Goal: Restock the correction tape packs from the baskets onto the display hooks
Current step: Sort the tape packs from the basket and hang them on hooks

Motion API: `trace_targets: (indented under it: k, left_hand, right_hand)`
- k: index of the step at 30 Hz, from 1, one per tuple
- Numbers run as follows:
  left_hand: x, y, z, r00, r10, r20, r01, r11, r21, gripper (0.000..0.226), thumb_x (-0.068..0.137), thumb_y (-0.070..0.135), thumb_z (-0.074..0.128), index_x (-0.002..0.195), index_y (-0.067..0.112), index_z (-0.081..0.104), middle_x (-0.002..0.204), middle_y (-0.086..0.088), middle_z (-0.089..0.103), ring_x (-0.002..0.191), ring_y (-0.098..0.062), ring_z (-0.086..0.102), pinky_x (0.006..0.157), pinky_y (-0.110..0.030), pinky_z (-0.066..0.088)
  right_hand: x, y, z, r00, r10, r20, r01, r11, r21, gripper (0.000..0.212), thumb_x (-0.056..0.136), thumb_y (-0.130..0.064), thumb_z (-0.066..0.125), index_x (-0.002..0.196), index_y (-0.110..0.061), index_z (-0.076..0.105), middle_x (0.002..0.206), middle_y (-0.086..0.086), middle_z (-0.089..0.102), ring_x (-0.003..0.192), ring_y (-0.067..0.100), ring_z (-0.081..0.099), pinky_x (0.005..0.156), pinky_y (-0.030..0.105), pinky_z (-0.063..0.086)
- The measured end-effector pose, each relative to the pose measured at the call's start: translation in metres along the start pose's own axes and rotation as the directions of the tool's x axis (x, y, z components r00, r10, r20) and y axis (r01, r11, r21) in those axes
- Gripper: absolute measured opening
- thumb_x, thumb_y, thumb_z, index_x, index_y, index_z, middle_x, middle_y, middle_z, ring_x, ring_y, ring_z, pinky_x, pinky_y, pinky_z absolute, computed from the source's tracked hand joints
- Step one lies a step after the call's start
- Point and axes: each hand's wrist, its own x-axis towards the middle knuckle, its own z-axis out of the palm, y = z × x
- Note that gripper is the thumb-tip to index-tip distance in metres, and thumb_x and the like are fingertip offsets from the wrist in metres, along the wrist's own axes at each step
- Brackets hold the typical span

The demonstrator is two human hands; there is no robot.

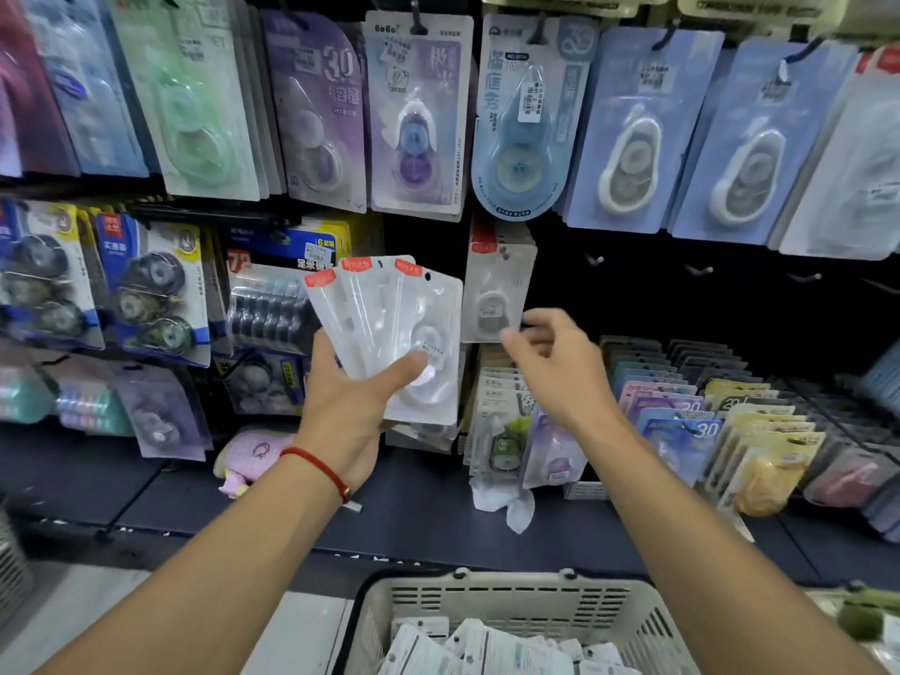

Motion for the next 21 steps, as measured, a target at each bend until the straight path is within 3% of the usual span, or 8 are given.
trace_targets:
  k: [3, 5, 7, 10, 15, 21]
  left_hand:
    - [-0.004, 0.0, 0.007, 0.995, -0.043, 0.09, 0.045, 0.999, -0.02, 0.083, 0.07, 0.006, 0.085, 0.143, 0.025, 0.048, 0.128, -0.002, 0.074, 0.116, -0.03, 0.073, 0.084, -0.053, 0.062]
    - [-0.006, -0.001, 0.011, 0.991, -0.053, 0.125, 0.057, 0.998, -0.027, 0.086, 0.072, 0.006, 0.084, 0.147, 0.023, 0.046, 0.132, -0.007, 0.072, 0.119, -0.033, 0.071, 0.094, -0.062, 0.058]
    - [-0.008, -0.002, 0.013, 0.989, -0.065, 0.129, 0.07, 0.997, -0.031, 0.084, 0.074, 0.009, 0.084, 0.147, 0.023, 0.046, 0.132, -0.009, 0.072, 0.117, -0.035, 0.072, 0.095, -0.075, 0.052]
    - [-0.006, -0.004, 0.013, 0.99, -0.078, 0.12, 0.081, 0.996, -0.025, 0.074, 0.08, 0.013, 0.081, 0.145, 0.024, 0.047, 0.13, -0.008, 0.073, 0.112, -0.039, 0.073, 0.088, -0.086, 0.044]
    - [-0.002, -0.007, 0.007, 0.999, 0.033, 0.01, -0.034, 0.995, 0.092, 0.069, 0.087, -0.002, 0.079, 0.144, 0.026, 0.052, 0.126, 0.001, 0.074, 0.116, -0.022, 0.072, 0.099, -0.063, 0.056]
    - [0.004, -0.013, 0.0, 0.993, 0.116, 0.002, -0.115, 0.98, 0.165, 0.065, 0.085, 0.002, 0.084, 0.138, 0.028, 0.056, 0.122, 0.007, 0.075, 0.114, -0.015, 0.072, 0.102, -0.051, 0.058]
  right_hand:
    - [-0.009, -0.002, 0.01, 0.953, -0.006, 0.302, -0.043, 0.987, 0.155, 0.068, 0.08, -0.075, 0.066, 0.13, -0.029, 0.067, 0.114, -0.016, 0.073, 0.107, 0.003, 0.069, 0.089, 0.029, 0.057]
    - [-0.013, -0.001, 0.018, 0.941, -0.056, 0.333, -0.021, 0.975, 0.222, 0.053, 0.08, -0.069, 0.072, 0.118, -0.032, 0.071, 0.108, -0.016, 0.078, 0.1, 0.003, 0.073, 0.08, 0.026, 0.058]
    - [-0.014, 0.003, 0.021, 0.951, -0.095, 0.295, 0.003, 0.955, 0.297, 0.04, 0.082, -0.059, 0.076, 0.111, -0.031, 0.073, 0.102, -0.015, 0.079, 0.094, 0.003, 0.075, 0.072, 0.019, 0.057]
    - [-0.012, 0.002, 0.018, 0.981, -0.057, 0.183, -0.026, 0.907, 0.419, 0.049, 0.073, -0.056, 0.077, 0.111, -0.026, 0.068, 0.101, -0.011, 0.079, 0.091, 0.006, 0.076, 0.069, 0.018, 0.056]
    - [0.001, 0.01, 0.01, 0.998, 0.012, -0.059, 0.012, 0.915, 0.402, 0.024, 0.086, -0.034, 0.071, 0.107, -0.033, 0.059, 0.104, -0.01, 0.074, 0.087, 0.003, 0.072, 0.068, 0.022, 0.051]
    - [0.003, 0.01, 0.006, 0.998, 0.018, -0.056, 0.008, 0.905, 0.426, 0.023, 0.095, -0.03, 0.075, 0.115, -0.032, 0.063, 0.104, -0.013, 0.078, 0.093, 0.003, 0.075, 0.073, 0.022, 0.055]
